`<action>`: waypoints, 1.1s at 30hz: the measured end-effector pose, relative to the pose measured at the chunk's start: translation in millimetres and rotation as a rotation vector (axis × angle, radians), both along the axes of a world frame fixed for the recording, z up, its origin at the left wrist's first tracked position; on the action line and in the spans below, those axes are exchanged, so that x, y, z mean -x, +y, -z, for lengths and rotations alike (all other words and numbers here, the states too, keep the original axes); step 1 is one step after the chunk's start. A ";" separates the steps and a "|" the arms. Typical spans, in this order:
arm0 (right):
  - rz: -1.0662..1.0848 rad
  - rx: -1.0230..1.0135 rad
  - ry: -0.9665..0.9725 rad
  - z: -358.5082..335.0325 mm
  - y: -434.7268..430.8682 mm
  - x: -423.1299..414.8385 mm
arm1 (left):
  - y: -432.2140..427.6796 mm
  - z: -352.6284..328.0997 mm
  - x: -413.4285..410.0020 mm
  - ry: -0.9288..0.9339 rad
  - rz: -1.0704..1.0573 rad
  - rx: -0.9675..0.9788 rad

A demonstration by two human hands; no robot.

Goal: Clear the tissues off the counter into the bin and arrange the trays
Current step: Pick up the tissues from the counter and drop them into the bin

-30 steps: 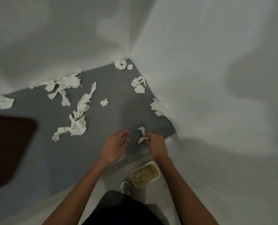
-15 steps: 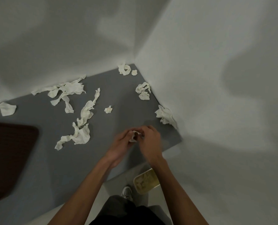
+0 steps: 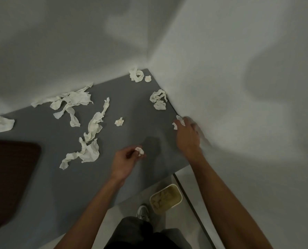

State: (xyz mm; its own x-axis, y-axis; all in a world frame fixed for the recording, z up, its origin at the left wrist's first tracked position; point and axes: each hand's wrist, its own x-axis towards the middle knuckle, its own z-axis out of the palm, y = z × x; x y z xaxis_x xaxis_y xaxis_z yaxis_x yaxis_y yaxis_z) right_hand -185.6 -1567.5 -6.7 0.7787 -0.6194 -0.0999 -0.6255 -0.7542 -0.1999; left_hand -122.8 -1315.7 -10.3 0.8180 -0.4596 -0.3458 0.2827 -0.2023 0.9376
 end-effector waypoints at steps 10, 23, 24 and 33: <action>-0.012 -0.211 -0.008 43.9 12.1 35.1 | -1.7 14.1 32.2 0.032 0.030 -0.060; 0.298 -0.578 -0.567 48.9 78.1 212.2 | 5.4 32.6 184.1 -0.084 0.065 -0.211; 0.317 -0.594 -0.573 52.7 83.0 226.7 | 6.7 37.0 197.4 -0.061 0.044 -0.205; 0.356 -0.727 -0.364 187.6 108.7 351.8 | 18.7 138.6 296.4 0.000 0.037 -0.388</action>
